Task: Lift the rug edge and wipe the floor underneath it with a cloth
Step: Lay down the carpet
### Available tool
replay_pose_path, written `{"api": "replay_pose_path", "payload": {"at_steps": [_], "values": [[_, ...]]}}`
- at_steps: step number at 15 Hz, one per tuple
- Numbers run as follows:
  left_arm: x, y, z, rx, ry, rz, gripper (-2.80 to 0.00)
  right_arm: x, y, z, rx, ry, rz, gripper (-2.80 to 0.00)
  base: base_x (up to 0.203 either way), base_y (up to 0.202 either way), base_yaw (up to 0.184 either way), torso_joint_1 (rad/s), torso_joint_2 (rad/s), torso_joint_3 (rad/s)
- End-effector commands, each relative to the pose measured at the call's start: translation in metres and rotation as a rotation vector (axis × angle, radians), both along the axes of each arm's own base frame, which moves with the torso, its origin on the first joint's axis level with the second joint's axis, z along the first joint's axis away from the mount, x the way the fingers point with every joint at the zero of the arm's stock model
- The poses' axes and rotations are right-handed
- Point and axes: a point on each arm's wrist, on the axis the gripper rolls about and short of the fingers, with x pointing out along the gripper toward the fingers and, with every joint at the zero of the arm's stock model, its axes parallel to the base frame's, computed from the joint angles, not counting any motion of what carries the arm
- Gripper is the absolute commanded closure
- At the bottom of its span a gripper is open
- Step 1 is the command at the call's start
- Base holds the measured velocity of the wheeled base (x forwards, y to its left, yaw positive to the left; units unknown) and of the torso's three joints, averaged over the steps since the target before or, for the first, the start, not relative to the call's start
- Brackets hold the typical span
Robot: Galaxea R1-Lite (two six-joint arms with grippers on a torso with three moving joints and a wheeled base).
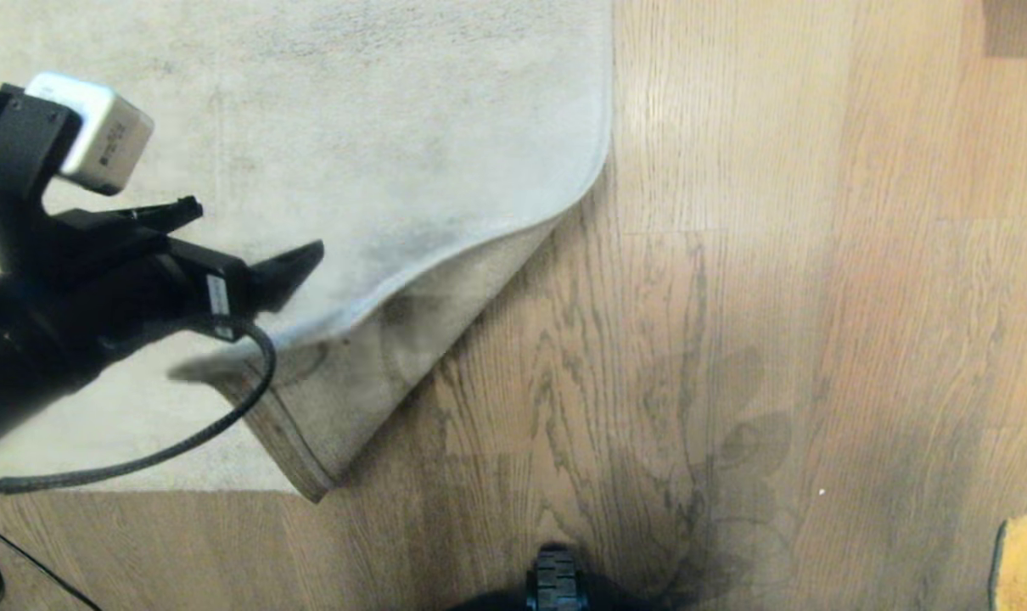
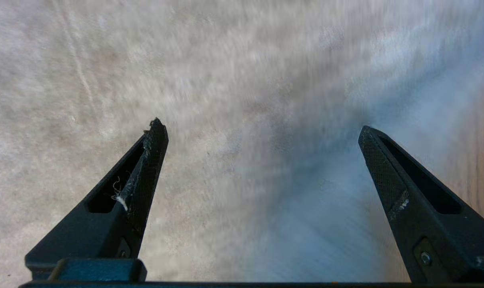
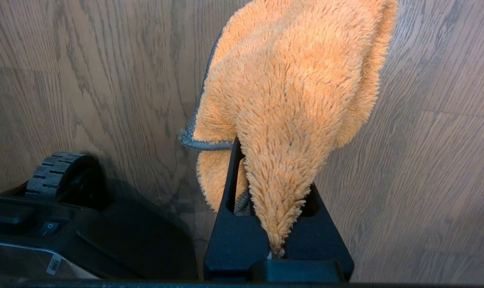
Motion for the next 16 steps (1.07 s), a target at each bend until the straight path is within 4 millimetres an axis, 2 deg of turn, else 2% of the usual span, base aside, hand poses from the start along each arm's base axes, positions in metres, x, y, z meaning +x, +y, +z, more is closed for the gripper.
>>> {"api": "replay_pose_path", "payload": {"at_steps": [1, 11, 12, 16], "values": [[-0.002, 0.002, 0.004, -0.027, -0.046, 0.010, -2.80, 0.000, 0.000, 0.000, -0.001, 0.001, 0.001, 0.00, 0.000, 0.000, 0.000, 0.000, 0.00, 0.000], [-0.008, 0.004, -0.007, -0.007, -0.019, 0.009, -2.80, 0.000, 0.000, 0.000, -0.001, 0.001, 0.001, 0.00, 0.000, 0.000, 0.000, 0.000, 0.00, 0.000], [-0.008, 0.003, -0.008, -0.004, -0.017, 0.004, 0.00, 0.000, 0.000, 0.000, -0.001, 0.001, 0.002, 0.00, 0.000, 0.000, 0.000, 0.000, 0.00, 0.000], [0.000, -0.003, -0.012, 0.061, -0.006, -0.010, 0.00, 0.000, 0.000, 0.000, -0.001, 0.001, 0.000, 0.00, 0.000, 0.000, 0.000, 0.000, 0.00, 0.000]]}}
